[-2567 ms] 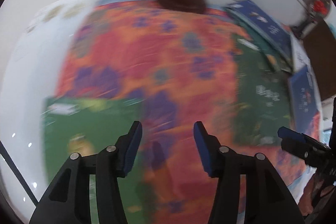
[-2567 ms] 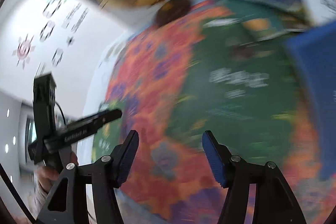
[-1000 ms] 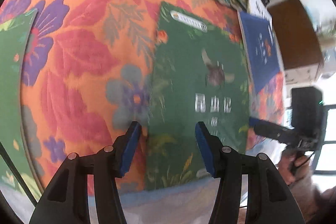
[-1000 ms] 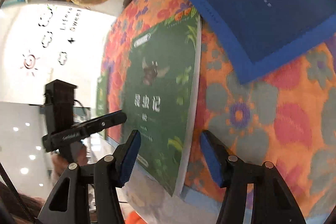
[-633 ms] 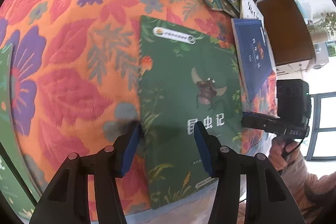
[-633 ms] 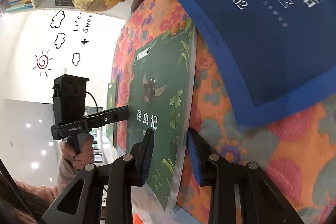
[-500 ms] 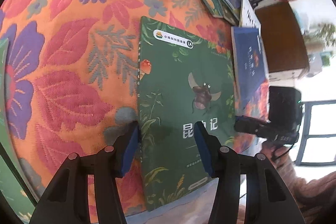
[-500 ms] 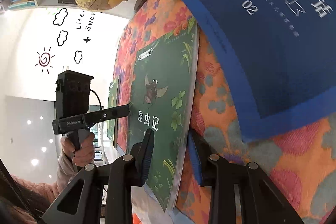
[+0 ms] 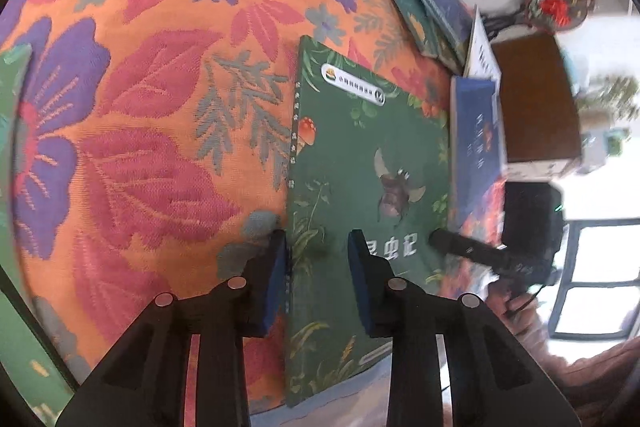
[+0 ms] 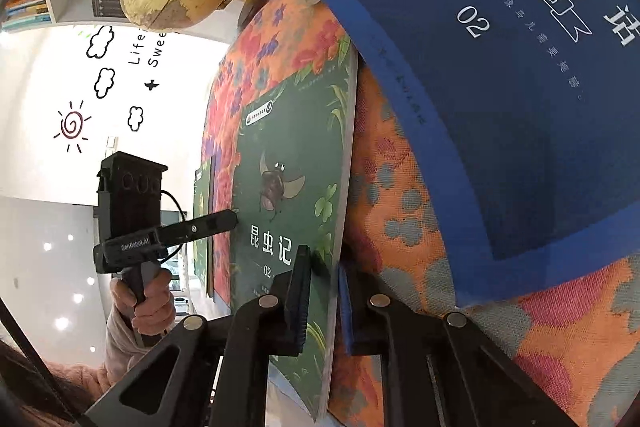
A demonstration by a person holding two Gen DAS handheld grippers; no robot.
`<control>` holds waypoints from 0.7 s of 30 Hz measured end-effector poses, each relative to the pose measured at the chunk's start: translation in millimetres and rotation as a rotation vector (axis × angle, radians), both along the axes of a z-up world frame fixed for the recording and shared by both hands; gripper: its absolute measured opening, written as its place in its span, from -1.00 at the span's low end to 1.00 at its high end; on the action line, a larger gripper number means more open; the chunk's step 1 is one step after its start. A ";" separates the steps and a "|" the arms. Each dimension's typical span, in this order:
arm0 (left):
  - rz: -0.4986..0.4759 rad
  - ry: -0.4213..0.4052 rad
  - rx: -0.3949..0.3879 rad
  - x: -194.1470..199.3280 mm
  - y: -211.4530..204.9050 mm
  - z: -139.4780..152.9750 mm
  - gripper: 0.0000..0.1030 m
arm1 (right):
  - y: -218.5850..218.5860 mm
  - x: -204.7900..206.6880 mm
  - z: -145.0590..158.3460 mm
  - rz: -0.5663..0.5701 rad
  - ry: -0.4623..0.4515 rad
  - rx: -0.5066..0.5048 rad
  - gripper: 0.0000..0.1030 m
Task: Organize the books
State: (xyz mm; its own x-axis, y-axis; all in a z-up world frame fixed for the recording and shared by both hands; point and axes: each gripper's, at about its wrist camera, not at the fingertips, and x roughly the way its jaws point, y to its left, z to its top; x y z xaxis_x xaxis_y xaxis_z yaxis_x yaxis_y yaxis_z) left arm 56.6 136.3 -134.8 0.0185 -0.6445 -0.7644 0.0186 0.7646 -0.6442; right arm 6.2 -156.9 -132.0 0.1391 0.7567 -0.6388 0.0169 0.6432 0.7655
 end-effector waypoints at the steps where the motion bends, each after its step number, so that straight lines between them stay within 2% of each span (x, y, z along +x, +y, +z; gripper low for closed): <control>1: 0.009 0.006 -0.023 0.2 5.4 -1.9 -0.49 | -0.2 -0.1 -0.5 -0.003 0.002 0.005 -0.82; 3: 0.022 0.029 -0.062 3.0 12.8 -6.6 -0.57 | -2.3 -0.6 -2.1 -0.010 0.007 0.017 -0.82; 5: 0.012 0.033 -0.039 3.5 13.2 -6.3 -0.69 | -2.2 -0.9 -1.6 -0.010 0.008 0.013 -0.83; 7: -0.003 0.025 -0.010 2.6 11.8 -3.9 -0.69 | -0.9 -1.8 0.1 -0.009 0.004 -0.004 -0.83; 9: -0.008 0.028 0.035 3.2 5.3 -0.6 -0.69 | 2.4 -2.8 4.0 -0.006 -0.008 -0.039 -0.83; 11: -0.025 0.005 0.115 1.4 -6.9 6.9 -0.69 | 7.5 -4.2 9.2 -0.008 -0.019 -0.084 -0.82; 15: -0.091 -0.116 0.289 -9.6 -33.1 24.0 -0.66 | 20.4 -7.6 23.7 0.003 -0.064 -0.192 -0.77; 21: -0.117 -0.163 0.328 -19.8 -35.6 38.5 -0.67 | 32.8 -14.8 40.3 0.016 -0.120 -0.262 -0.77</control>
State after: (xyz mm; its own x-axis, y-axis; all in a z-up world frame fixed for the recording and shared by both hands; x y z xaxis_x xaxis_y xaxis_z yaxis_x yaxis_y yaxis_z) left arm 36.8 100.7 -96.3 0.0978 -0.3709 -0.9235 0.2004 0.9163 -0.3467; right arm -8.7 -124.1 -91.7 0.2155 0.5706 -0.7925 -0.0754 0.8188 0.5691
